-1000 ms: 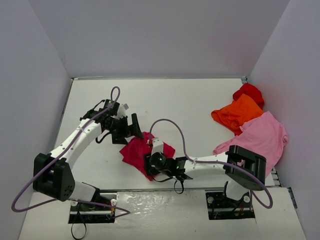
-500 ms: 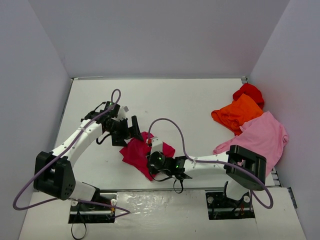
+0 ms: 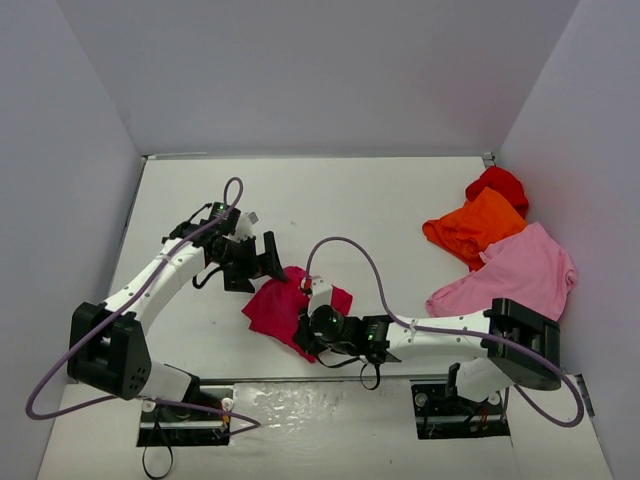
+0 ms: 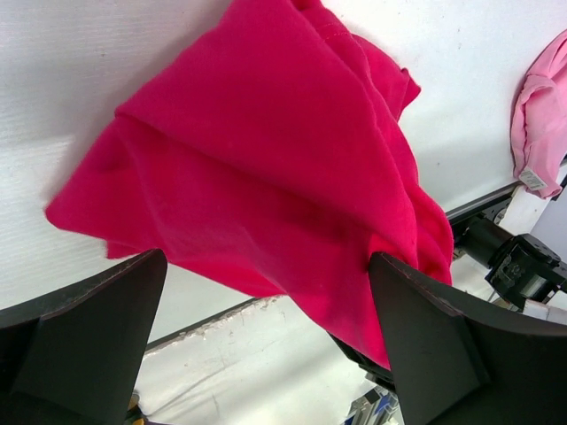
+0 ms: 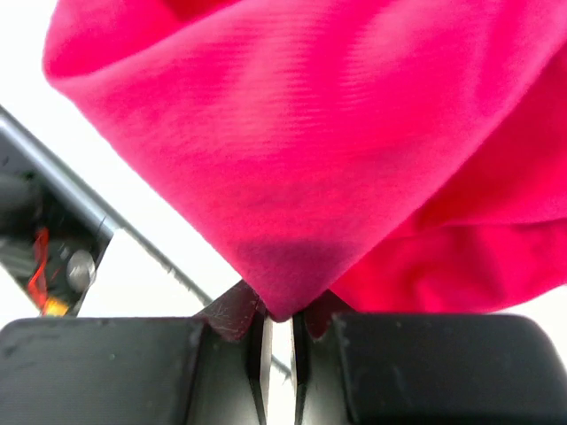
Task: Fold and stack the t-shirts
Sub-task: Fold the long partially folded tshirt into a neat square
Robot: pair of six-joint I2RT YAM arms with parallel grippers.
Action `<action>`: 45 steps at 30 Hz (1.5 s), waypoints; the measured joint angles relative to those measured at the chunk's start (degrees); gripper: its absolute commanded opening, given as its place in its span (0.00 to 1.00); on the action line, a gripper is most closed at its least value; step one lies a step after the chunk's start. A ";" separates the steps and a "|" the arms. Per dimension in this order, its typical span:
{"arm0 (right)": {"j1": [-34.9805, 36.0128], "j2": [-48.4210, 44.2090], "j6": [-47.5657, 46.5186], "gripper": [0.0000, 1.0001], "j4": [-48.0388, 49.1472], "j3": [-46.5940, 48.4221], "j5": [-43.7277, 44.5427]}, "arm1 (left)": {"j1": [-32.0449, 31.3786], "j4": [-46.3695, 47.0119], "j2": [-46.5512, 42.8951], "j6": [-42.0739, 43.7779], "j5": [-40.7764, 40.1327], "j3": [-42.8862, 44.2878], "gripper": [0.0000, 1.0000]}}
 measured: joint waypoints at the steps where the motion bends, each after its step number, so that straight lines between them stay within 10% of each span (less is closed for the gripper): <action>1: 0.32 -1.06 0.35 0.00 0.02 -0.77 -0.29 | 0.00 0.01 0.02 0.12 0.00 0.00 0.97; 22: 11.20 -12.40 14.25 0.00 -11.62 -7.20 7.39 | 0.00 0.01 2.24 1.90 1.36 -0.03 0.97; 27: 11.20 -12.61 18.13 0.17 -16.98 -7.18 10.68 | 0.00 0.02 2.24 1.90 1.40 -0.31 0.97; 36: 13.64 -15.70 25.93 0.17 -24.52 -8.39 13.68 | 0.00 -0.09 2.24 2.08 1.38 -1.11 0.97; 43: 17.42 -21.91 31.90 0.66 -31.08 -9.76 17.70 | 0.00 0.01 2.24 2.12 1.38 -1.11 0.97; 45: 19.88 -22.59 33.71 0.63 -34.36 -8.74 21.11 | 0.00 0.01 2.24 2.13 1.39 -1.12 0.97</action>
